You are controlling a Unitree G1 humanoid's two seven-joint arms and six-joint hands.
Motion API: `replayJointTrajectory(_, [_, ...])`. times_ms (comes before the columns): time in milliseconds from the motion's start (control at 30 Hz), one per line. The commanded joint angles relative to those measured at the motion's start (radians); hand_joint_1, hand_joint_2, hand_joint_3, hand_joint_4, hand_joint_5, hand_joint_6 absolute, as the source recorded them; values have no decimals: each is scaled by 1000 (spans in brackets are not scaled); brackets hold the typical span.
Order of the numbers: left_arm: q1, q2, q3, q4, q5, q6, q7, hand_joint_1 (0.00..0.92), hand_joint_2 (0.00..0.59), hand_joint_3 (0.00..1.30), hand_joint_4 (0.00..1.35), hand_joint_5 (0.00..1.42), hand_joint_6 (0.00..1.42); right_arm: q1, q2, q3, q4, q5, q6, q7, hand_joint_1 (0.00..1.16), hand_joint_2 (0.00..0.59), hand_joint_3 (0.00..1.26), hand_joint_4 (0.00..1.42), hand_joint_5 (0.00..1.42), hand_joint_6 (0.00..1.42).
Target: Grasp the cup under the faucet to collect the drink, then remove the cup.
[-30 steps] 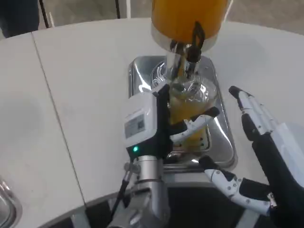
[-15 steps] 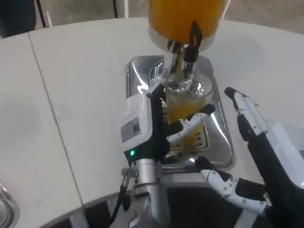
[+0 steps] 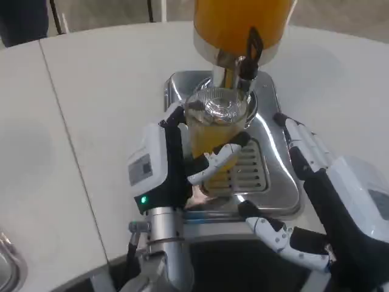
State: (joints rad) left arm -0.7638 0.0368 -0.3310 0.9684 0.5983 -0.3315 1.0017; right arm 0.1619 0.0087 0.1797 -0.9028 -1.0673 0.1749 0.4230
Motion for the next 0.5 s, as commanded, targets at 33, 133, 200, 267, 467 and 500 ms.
replayJointTrajectory(33, [30, 17, -6, -58, 18, -36, 14, 549, 81, 1151, 1179, 1424, 1424, 3, -9, 9, 4, -4, -16, -25, 552, 366, 0, 0, 14, 129])
replayJointTrajectory(133, [63, 55, 0, -105, 22, -48, 5, 550, 80, 1159, 1179, 1424, 1424, -2, -10, 19, 8, -8, -15, -24, 552, 366, 0, 0, 14, 129])
replayJointTrajectory(200, [82, 79, 6, -135, 21, -53, -3, 550, 80, 1162, 1179, 1424, 1424, -8, -11, 29, 13, -11, -19, -29, 552, 366, 0, 0, 14, 129])
replayJointTrajectory(267, [106, 111, 14, -174, 24, -47, -9, 550, 80, 1162, 1179, 1424, 1424, -15, -6, 38, 18, -9, -17, -31, 551, 364, 0, 0, 14, 129])
replayJointTrajectory(467, [159, 160, 58, -262, 10, -22, -44, 550, 80, 1162, 1179, 1424, 1424, -23, -6, 47, 28, -9, -17, -41, 547, 361, 0, 0, 14, 129])
replayJointTrajectory(500, [165, 163, 62, -273, 12, -20, -48, 550, 80, 1162, 1179, 1424, 1424, -22, -6, 46, 30, -5, -20, -47, 546, 361, 0, 0, 14, 129])
